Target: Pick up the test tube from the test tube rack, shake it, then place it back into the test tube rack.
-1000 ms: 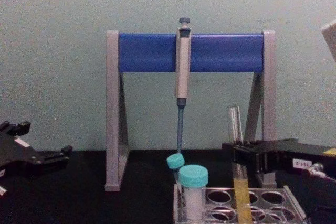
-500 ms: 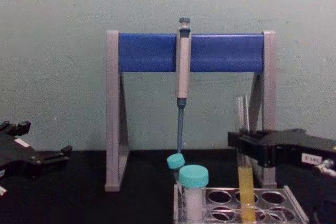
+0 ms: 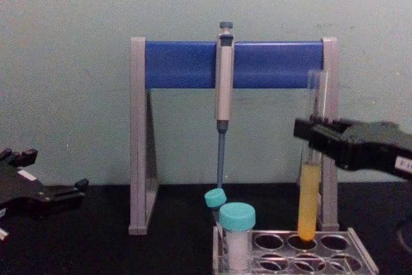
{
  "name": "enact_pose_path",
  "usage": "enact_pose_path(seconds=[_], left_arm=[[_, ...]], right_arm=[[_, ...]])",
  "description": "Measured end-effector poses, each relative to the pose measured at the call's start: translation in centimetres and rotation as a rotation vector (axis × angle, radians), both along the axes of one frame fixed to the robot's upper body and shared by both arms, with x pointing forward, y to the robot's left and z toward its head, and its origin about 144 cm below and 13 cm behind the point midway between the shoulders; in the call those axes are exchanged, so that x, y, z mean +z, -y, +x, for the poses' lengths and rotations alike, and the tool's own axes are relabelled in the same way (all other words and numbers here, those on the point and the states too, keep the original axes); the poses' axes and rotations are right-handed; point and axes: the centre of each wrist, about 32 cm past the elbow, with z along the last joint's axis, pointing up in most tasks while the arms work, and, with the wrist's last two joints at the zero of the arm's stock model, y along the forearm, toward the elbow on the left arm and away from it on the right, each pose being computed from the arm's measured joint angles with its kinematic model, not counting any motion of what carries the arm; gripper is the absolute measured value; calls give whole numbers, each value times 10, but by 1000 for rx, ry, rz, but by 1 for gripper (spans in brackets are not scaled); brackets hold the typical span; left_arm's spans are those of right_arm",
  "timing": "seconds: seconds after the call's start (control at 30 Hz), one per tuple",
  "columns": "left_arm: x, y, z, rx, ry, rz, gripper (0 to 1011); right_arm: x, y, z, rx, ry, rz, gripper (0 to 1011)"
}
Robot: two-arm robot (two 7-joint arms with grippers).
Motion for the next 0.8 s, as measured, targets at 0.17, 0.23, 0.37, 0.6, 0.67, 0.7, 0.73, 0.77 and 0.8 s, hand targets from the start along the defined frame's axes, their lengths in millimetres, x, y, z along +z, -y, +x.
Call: enact_pose_path(seconds=[0.17,0.23,0.37,0.6,0.67,0.7,0.73,0.77,0.8], left_arm=[[0,0,0,0,0,0,1010],[0,0,0,0,0,0,1010],[0,0,0,0,0,0,1010],[0,0,0,0,0,0,1010],[0,0,0,0,0,0,1010],[0,0,0,0,0,0,1010],[0,0,0,0,0,0,1010],[0,0,0,0,0,0,1010],[0,0,0,0,0,0,1010]], right_arm=[[7,1,-3,14,40,32,222],[10,1,-4,19,54,41,223],[14,0,-5,27,70,51,222],[16,-3,-5,38,81,57,222],[17,-4,-4,39,83,57,222],[17,-5,-4,39,84,56,223],[17,-5,-4,39,84,56,222],[17,-5,-3,38,84,55,222],[17,-5,-3,37,84,54,222]])
